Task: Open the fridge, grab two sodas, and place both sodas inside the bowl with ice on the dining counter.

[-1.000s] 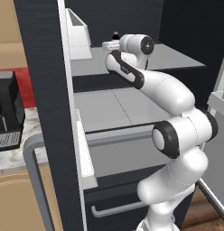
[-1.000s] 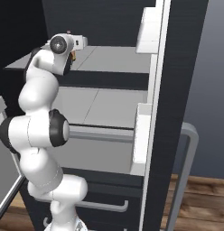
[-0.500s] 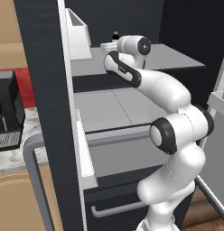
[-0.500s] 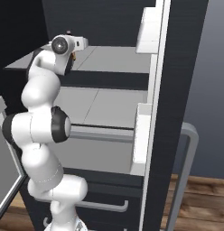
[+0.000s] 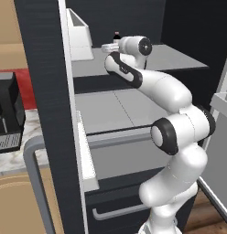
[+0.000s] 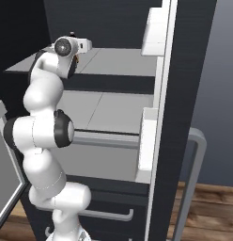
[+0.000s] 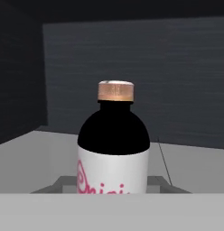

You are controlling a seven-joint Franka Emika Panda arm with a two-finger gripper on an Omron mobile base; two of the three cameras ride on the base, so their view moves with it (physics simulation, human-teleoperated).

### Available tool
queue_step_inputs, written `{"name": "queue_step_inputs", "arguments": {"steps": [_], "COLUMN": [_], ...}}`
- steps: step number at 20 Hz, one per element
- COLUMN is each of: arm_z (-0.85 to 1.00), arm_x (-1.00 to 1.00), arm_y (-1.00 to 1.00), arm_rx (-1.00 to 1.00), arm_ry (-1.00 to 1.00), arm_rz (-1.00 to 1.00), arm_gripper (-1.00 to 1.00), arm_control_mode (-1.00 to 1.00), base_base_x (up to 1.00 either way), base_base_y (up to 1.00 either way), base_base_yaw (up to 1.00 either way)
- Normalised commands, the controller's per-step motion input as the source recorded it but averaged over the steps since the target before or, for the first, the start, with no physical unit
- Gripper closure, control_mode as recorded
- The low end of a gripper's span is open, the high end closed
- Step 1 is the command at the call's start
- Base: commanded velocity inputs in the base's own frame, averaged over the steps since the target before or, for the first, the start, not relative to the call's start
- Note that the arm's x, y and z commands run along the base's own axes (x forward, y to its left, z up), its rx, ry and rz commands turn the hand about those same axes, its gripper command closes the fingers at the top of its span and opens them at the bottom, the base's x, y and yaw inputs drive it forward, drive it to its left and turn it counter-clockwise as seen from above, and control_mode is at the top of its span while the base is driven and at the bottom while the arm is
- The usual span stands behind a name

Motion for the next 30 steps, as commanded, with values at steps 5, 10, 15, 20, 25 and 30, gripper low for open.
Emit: {"name": "queue_step_inputs", "arguments": {"steps": [5,10,15,20,25,30], "arm_z": [-0.02,0.00,0.00,0.19,0.35,0.12], "arm_x": [0.00,0.00,-0.07,-0.35,-0.51,-0.76], "arm_y": [0.00,0.00,0.00,0.00,-0.02,-0.03], "arm_rx": [0.00,0.00,0.00,-0.01,-0.02,-0.05], "arm_ry": [0.00,0.00,0.00,0.00,0.00,0.01], "arm_rz": [0.00,0.00,0.00,0.01,0.02,0.00], "arm_gripper": [1.00,1.00,1.00,1.00,1.00,1.00], "arm_control_mode": [-1.00,-1.00,-1.00,-1.00,-1.00,-1.00], "base_base_x": [0.00,0.00,0.00,0.00,0.00,0.00], "base_base_y": [0.00,0.00,0.00,0.00,0.00,0.00], "base_base_yaw": [0.00,0.00,0.00,0.00,0.00,0.00]}}
